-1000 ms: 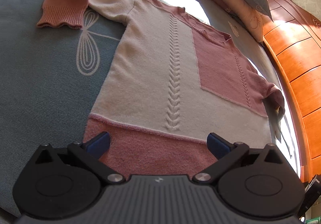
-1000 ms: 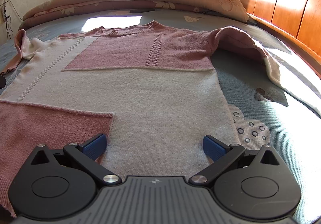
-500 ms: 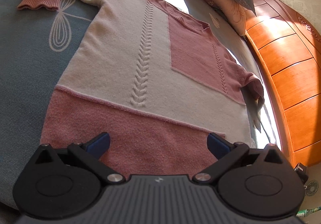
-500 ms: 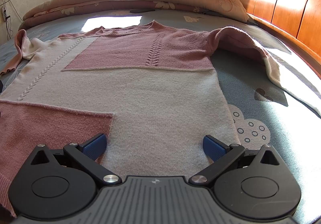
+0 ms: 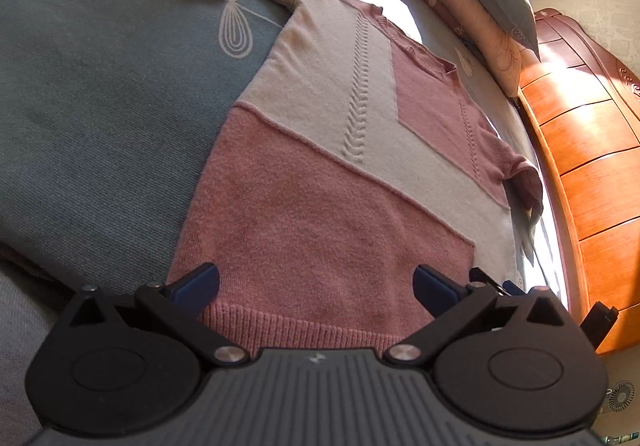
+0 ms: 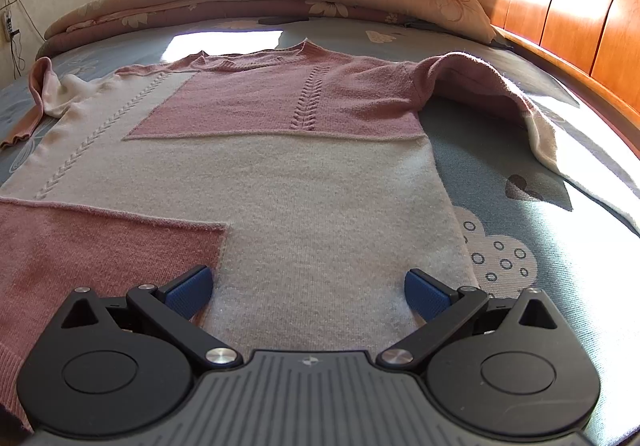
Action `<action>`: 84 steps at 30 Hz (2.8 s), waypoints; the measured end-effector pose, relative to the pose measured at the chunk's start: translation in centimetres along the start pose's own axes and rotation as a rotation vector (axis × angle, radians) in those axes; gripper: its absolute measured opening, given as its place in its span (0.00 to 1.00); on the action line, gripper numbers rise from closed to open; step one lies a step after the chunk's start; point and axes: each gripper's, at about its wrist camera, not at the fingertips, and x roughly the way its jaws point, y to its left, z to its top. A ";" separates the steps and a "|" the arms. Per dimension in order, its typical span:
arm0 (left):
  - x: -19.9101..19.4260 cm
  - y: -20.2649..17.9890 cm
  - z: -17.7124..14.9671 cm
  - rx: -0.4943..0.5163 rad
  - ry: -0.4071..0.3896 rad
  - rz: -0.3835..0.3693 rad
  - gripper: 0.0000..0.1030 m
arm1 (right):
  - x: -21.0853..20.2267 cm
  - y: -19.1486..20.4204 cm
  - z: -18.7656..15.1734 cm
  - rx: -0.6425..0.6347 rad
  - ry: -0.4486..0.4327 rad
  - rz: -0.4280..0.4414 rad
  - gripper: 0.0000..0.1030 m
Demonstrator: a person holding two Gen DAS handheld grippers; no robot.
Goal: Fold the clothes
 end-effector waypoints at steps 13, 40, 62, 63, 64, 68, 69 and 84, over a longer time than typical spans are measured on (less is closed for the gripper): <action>-0.4 -1.1 -1.2 -0.024 0.029 -0.022 0.99 | -0.1 -0.1 0.0 -0.001 0.004 0.004 1.00; 3.6 -11.6 5.7 0.278 -0.069 -0.125 0.99 | -0.2 -0.1 -0.4 -0.002 -0.010 0.012 1.00; 13.7 -10.9 8.7 0.395 -0.170 -0.106 0.99 | -0.3 0.1 -1.9 0.023 -0.126 -0.011 1.00; 13.5 -10.9 8.7 0.396 -0.187 -0.092 0.99 | -0.5 0.2 -1.9 0.023 -0.124 -0.018 1.00; 13.2 -10.8 8.7 0.398 -0.205 -0.077 0.99 | -0.7 0.3 -1.7 0.025 -0.110 -0.026 1.00; 13.8 -10.8 8.7 0.426 -0.213 -0.011 0.99 | -2.1 0.2 0.1 0.035 -0.123 0.016 1.00; 14.0 -10.7 8.6 0.430 -0.216 -0.006 0.99 | -2.4 0.1 1.0 0.030 -0.135 0.050 1.00; 14.1 -10.0 9.3 0.385 -0.226 -0.034 0.99 | 12.1 -4.1 15.0 0.197 0.030 0.281 1.00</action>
